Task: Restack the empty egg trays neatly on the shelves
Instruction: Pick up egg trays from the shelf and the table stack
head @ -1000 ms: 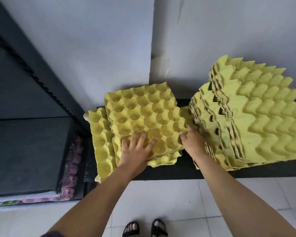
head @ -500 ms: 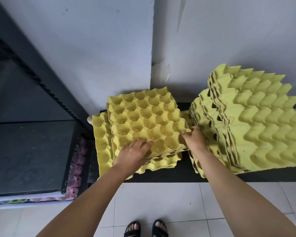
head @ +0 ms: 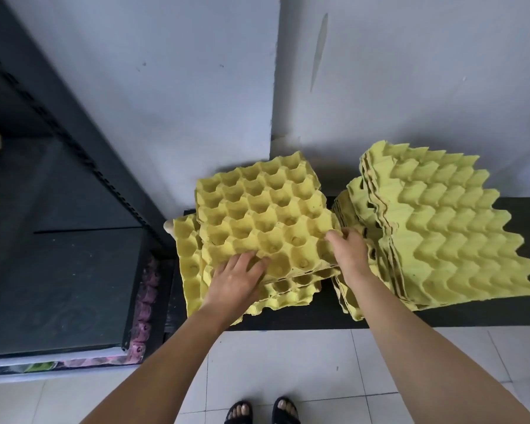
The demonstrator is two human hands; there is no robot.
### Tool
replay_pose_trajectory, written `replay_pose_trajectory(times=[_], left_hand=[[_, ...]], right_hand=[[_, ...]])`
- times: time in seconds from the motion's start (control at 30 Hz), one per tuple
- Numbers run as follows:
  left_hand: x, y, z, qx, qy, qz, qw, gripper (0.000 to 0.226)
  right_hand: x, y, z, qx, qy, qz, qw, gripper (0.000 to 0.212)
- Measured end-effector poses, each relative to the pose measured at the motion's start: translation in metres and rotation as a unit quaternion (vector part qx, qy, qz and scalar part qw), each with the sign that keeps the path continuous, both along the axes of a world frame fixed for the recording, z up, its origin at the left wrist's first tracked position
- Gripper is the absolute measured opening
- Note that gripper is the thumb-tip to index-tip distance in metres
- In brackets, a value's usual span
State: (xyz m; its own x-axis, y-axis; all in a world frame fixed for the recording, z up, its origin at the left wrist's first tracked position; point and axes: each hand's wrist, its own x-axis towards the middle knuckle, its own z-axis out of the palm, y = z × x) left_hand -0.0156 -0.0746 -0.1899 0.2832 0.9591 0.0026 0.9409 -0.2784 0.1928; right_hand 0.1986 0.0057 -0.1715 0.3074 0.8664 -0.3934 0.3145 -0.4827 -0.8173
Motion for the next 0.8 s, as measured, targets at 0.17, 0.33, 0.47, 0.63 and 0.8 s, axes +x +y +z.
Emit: replay_pose_trajectory(times=[0.17, 0.33, 0.47, 0.63, 0.8], left_hand=[[-0.012, 0.001, 0.060, 0.062, 0.001, -0.027, 0.998, 0.077], [-0.025, -0.013, 0.126, 0.115, -0.002, -0.069, 0.991, 0.081], [-0.032, -0.030, 0.173, 0.164, 0.009, -0.091, 0.982, 0.085], [-0.046, -0.067, 0.215, 0.211, 0.020, -0.082, 0.974, 0.079], [-0.072, -0.128, 0.241, 0.242, 0.032, -0.053, 0.968, 0.081]], right_hand=[[-0.008, -0.019, 0.052, 0.017, 0.012, -0.034, 0.999, 0.032], [-0.010, -0.047, 0.120, 0.066, 0.001, -0.051, 0.997, 0.023], [-0.010, -0.075, 0.166, 0.115, 0.022, -0.062, 0.991, 0.027], [-0.025, -0.113, 0.211, 0.163, 0.065, -0.036, 0.984, 0.051], [-0.053, -0.158, 0.236, 0.194, 0.074, 0.017, 0.978, 0.048]])
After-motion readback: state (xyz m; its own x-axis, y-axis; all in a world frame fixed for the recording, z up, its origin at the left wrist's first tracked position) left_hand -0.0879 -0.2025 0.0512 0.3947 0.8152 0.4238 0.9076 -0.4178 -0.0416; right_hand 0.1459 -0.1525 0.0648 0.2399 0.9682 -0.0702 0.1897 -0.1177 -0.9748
